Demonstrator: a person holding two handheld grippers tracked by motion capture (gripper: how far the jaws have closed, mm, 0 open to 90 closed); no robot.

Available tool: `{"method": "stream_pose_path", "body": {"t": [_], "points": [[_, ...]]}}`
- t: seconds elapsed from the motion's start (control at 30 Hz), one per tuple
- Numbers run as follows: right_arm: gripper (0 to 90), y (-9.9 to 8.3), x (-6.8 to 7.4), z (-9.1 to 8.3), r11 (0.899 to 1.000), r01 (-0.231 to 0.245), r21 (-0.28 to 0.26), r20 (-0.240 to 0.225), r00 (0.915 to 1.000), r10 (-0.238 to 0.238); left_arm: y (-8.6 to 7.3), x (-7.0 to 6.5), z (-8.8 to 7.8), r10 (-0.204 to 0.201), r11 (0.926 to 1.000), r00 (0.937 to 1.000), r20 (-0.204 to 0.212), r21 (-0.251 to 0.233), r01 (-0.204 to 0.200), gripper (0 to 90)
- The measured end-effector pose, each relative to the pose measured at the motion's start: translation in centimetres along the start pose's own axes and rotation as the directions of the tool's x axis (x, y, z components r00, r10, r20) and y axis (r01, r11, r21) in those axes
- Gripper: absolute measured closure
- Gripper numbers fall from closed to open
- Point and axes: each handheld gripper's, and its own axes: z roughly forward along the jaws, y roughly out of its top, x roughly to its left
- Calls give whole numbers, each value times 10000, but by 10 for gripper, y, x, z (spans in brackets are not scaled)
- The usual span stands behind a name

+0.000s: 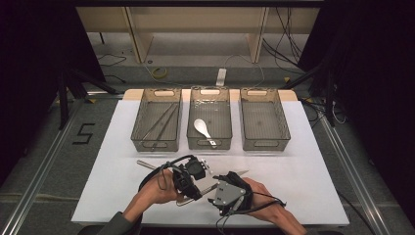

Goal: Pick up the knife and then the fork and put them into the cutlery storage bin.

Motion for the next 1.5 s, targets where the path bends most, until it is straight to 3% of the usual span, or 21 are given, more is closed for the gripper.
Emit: {"method": "stream_pose_path", "body": {"t": [0.2,0.37,0.5,0.57,0.6,0.73,0.83,0.93,1.03,1.1,1.2,1.3,1.47,1.5], "points": [[403,0,1,4,9974,656,295,61,9978,-658,4,-2,1,102,9999,9999,94,107,-103,787],[460,0,5,8,9963,759,394,84,9971,-763,7,-3,2,196,9996,9997,160,214,-199,788],[521,0,6,10,9846,1601,695,137,9868,-1614,9,-4,2,284,9994,9994,222,205,-288,788],[553,0,9,11,9817,1730,792,160,9845,-1748,10,-5,2,322,9992,9992,250,223,-328,787],[566,0,11,13,9852,1565,693,282,9869,-1588,11,-5,1,363,9990,9989,292,256,-371,788],[620,0,12,13,9737,2081,925,124,9776,-2101,12,-6,1,365,9991,9984,442,191,-374,787],[681,-1,13,14,9738,2085,908,167,9774,-2108,12,-6,2,365,9991,9982,477,187,-374,787],[719,-1,14,14,9655,2454,867,239,9684,-2482,11,-4,0,331,9994,9977,595,75,-336,784],[782,-1,18,12,9424,3200,969,137,9464,-3228,10,-5,-3,420,9991,9967,696,-66,-417,780],[811,0,20,12,9316,3482,1042,-22,9368,-3499,9,-5,-6,406,9990,9962,766,-229,-389,777],[815,1,19,10,9270,3629,944,-114,9315,-3635,8,-3,-6,414,9988,9951,901,-306,-387,772],[817,2,17,9,9302,3526,1020,-107,9354,-3534,7,0,-10,267,9984,9960,851,-512,-224,745],[817,-3,10,8,9452,2988,1318,-117,9539,-3000,-5,11,-29,-304,9899,9947,987,-1351,436,527],[817,-4,7,7,9420,3050,1400,-208,9521,-3052,-8,13,-32,-425,9872,9952,878,-1495,554,492]]}}
